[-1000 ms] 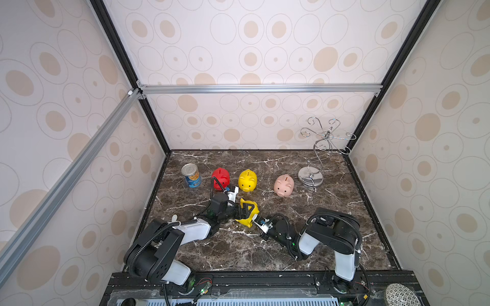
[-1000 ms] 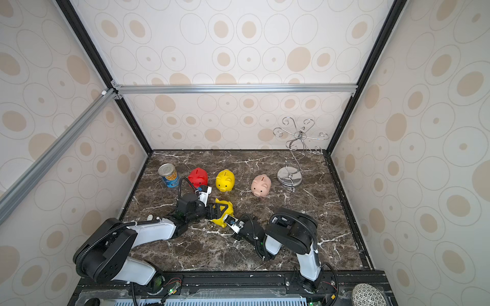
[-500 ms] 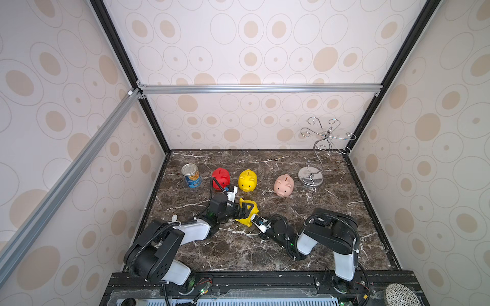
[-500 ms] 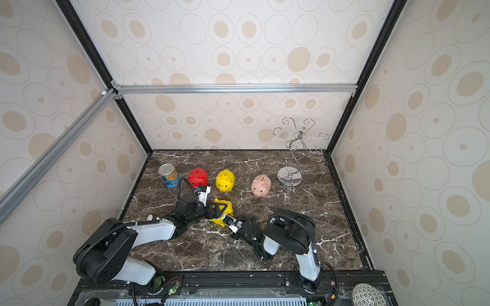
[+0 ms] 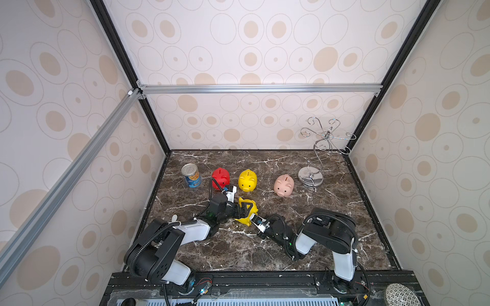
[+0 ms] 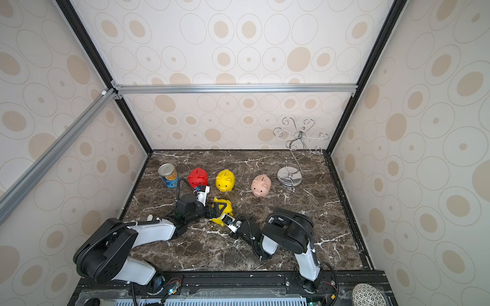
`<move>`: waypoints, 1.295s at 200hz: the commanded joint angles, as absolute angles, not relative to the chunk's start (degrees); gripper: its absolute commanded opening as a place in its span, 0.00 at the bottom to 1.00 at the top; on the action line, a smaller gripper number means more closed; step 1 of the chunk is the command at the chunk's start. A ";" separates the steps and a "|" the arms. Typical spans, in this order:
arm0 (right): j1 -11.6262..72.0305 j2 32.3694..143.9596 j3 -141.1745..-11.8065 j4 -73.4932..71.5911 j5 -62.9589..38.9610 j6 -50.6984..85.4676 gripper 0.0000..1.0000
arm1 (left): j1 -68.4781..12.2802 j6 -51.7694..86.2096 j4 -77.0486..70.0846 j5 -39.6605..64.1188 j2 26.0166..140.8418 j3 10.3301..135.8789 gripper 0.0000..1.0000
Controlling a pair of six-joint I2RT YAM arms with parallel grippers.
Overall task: Open piggy banks
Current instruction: Open the lid on the piggy bank.
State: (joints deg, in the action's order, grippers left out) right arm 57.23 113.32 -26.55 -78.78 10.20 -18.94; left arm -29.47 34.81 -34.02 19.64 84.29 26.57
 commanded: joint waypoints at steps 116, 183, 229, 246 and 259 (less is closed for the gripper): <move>63.65 114.70 -32.51 -80.46 23.08 -44.33 0.00 | -31.18 35.16 -26.11 22.97 85.79 26.09 0.90; 63.64 110.71 -24.47 -80.69 26.26 -30.69 0.00 | -30.35 33.33 -26.13 17.90 84.91 28.03 0.91; 64.00 107.78 -17.66 -80.76 29.85 -23.32 0.00 | -28.74 32.87 -27.16 18.57 86.70 29.96 0.92; 64.03 107.04 -16.54 -80.69 31.21 -22.75 0.00 | -28.55 33.03 -27.34 19.31 87.57 30.56 0.92; 63.99 106.00 -16.35 -80.72 32.68 -22.67 0.00 | -28.55 33.82 -28.11 19.94 87.71 30.58 0.93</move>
